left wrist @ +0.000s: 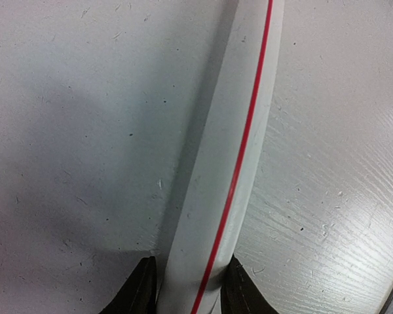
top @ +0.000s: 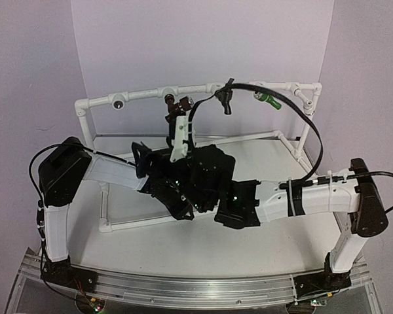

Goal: Install the water faucets

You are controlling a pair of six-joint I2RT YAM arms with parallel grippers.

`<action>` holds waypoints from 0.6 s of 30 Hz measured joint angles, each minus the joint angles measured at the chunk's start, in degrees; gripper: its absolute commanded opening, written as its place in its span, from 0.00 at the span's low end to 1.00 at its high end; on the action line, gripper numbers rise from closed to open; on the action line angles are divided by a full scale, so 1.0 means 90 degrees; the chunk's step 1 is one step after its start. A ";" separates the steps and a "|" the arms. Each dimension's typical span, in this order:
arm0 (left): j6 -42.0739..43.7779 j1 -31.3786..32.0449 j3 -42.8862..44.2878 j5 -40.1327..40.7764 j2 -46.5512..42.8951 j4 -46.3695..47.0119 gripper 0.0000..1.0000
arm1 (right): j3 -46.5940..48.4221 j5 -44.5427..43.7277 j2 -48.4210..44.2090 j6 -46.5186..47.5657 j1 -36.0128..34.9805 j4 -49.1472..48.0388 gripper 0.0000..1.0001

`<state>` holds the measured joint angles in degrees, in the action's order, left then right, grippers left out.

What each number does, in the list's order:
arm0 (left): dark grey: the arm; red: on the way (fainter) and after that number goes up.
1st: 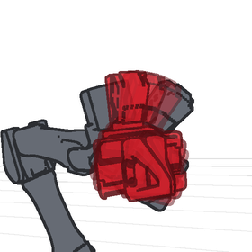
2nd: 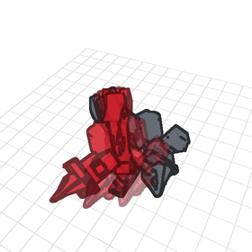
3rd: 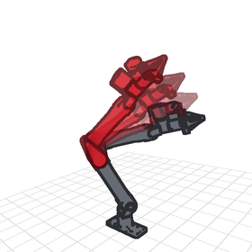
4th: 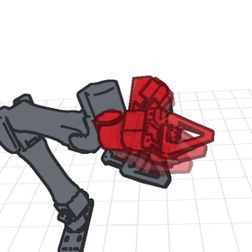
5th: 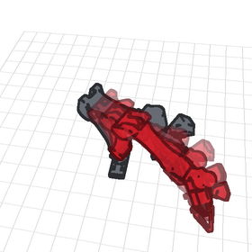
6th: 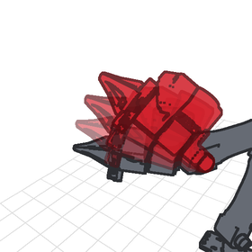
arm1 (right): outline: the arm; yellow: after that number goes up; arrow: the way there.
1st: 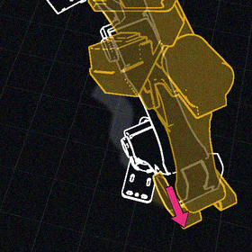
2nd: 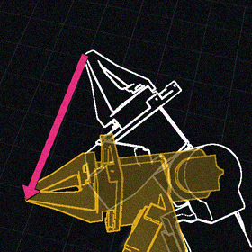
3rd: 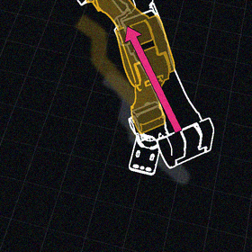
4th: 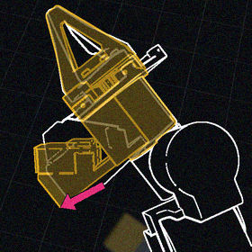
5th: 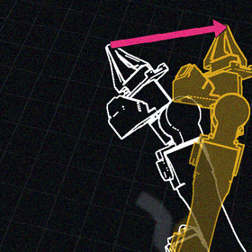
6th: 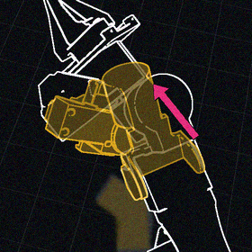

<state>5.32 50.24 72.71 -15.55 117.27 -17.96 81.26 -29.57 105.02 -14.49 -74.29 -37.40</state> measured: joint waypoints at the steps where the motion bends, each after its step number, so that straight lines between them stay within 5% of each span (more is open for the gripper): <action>1: -0.0002 0.0000 0.0000 -0.0007 0.0000 0.0002 0.00 | -0.0126 0.0031 -0.0116 0.0438 -0.0106 0.0164 0.98; 11: 0.0000 -0.0012 0.0000 -0.0049 0.0007 0.0005 0.00 | -0.0313 -0.0993 -0.0320 0.7330 -0.0371 0.1448 0.98; 18: 0.0000 -0.0013 0.0000 -0.0057 0.0010 0.0005 0.00 | 0.0148 -0.1132 -0.0339 1.0689 -0.0226 0.1836 0.93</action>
<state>5.32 50.13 72.71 -16.06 117.36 -17.91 82.59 -39.76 101.97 81.71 -76.32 -20.88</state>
